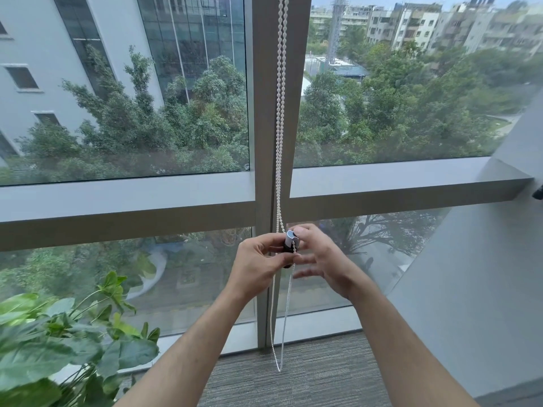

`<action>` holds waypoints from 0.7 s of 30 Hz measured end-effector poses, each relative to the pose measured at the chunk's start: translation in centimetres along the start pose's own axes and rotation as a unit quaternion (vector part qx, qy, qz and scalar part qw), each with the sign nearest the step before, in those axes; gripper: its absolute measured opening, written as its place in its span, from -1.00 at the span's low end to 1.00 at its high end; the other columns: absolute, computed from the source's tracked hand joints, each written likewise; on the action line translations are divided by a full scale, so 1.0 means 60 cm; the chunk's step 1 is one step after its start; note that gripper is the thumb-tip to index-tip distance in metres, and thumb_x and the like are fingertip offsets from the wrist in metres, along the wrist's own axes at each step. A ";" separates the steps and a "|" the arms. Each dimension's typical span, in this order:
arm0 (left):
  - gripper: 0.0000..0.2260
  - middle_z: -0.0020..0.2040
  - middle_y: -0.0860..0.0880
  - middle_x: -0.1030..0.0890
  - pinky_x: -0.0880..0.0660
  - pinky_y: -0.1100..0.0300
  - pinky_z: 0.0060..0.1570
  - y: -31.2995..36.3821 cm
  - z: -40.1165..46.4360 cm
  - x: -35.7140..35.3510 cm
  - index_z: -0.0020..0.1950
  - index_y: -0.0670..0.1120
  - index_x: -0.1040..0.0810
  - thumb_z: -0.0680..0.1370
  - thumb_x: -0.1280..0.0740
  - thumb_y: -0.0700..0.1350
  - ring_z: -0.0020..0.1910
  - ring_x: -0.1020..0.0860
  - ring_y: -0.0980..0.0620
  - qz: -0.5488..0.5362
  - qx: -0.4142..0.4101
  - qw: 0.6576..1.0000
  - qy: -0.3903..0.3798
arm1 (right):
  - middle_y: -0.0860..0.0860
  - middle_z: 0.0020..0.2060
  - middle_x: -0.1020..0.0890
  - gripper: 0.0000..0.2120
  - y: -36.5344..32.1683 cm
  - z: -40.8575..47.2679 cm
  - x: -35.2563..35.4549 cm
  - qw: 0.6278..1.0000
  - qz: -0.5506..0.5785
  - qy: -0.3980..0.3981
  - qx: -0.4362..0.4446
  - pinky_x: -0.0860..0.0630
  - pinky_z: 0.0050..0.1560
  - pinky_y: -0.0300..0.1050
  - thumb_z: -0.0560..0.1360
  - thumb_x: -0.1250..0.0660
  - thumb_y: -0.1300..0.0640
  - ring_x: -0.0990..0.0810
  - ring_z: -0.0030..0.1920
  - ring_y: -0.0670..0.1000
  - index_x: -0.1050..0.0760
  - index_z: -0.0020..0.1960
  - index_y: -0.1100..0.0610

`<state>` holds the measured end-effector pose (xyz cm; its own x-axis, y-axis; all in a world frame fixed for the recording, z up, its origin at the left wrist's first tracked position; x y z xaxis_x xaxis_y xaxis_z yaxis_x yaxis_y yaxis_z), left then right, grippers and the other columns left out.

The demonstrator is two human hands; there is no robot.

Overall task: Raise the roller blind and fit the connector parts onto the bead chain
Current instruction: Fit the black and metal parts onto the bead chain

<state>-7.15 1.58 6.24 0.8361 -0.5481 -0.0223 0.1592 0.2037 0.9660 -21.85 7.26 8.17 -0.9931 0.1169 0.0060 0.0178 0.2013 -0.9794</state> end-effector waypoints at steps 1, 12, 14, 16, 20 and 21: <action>-0.78 -0.18 0.00 -0.74 -0.62 0.20 -0.17 -0.001 0.000 0.000 -0.07 0.03 -0.73 0.32 -0.58 -0.18 -0.21 -0.68 0.07 0.007 -0.001 1.000 0.000 | 0.16 -0.05 -0.61 -0.51 0.002 -0.001 -0.003 0.999 0.025 -0.029 -0.029 -0.64 -0.10 0.07 0.46 -0.23 -0.27 -0.69 -0.12 0.13 -0.54 0.20 0.05; -0.75 -0.12 -0.03 -0.75 -0.60 0.22 -0.10 0.005 -0.001 0.012 -0.01 -0.02 -0.73 0.37 -0.55 -0.26 -0.12 -0.71 0.04 0.000 0.013 1.000 -0.011 | 0.30 -0.03 -0.62 -0.41 -0.002 -0.003 -0.013 0.993 0.072 -0.071 -0.054 -0.58 0.12 0.21 0.52 -0.17 -0.21 -0.66 -0.10 0.26 -0.55 0.26 0.24; -0.75 -0.08 -0.03 -0.75 -0.60 0.20 -0.05 0.008 -0.002 0.014 0.02 -0.01 -0.72 0.40 -0.55 -0.25 -0.08 -0.71 0.03 0.004 0.006 1.000 -0.025 | 0.34 0.02 -0.59 -0.43 -0.005 -0.004 -0.012 0.994 0.076 -0.063 -0.054 -0.55 0.14 0.29 0.56 -0.16 -0.18 -0.62 -0.07 0.30 -0.53 0.27 0.28; -0.75 -0.04 -0.03 -0.75 -0.60 0.17 0.01 0.011 -0.003 0.014 0.06 -0.01 -0.71 0.41 -0.54 -0.23 -0.03 -0.71 0.00 0.000 0.001 0.999 -0.036 | 0.35 0.05 -0.56 -0.44 -0.008 -0.006 -0.010 0.993 0.084 -0.055 -0.055 -0.52 0.15 0.35 0.59 -0.16 -0.15 -0.59 -0.06 0.32 -0.49 0.28 0.32; -0.71 0.00 -0.08 -0.75 -0.60 0.03 0.12 0.012 -0.003 0.016 0.11 -0.03 -0.70 0.41 -0.54 -0.21 0.04 -0.70 -0.08 -0.003 0.005 0.999 -0.043 | 0.49 0.16 -0.50 -0.42 -0.015 -0.011 -0.012 0.994 0.087 -0.052 -0.046 -0.57 0.09 0.29 0.55 -0.19 -0.15 -0.56 -0.08 0.31 -0.48 0.28 0.34; -0.71 0.00 -0.08 -0.74 -0.60 0.01 0.13 0.012 -0.003 0.016 0.11 -0.03 -0.70 0.41 -0.54 -0.21 0.04 -0.70 -0.09 -0.004 0.006 0.999 -0.044 | 0.50 0.20 -0.48 -0.43 -0.016 -0.013 -0.013 0.994 0.087 -0.054 -0.042 -0.58 0.07 0.27 0.55 -0.19 -0.15 -0.58 -0.10 0.30 -0.49 0.27 0.33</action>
<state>-6.12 1.37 6.89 0.7853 -0.6190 -0.0069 0.1585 0.1903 0.9689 -20.98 7.72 9.28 -0.9808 0.0537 -0.1877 0.1952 0.2673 -0.9436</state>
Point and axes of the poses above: each hand's wrist, its own z-axis towards the middle knuckle, its own x-axis out of the back of the hand, y = z × x, the point moved 1 cm from there along z, towards the middle knuckle
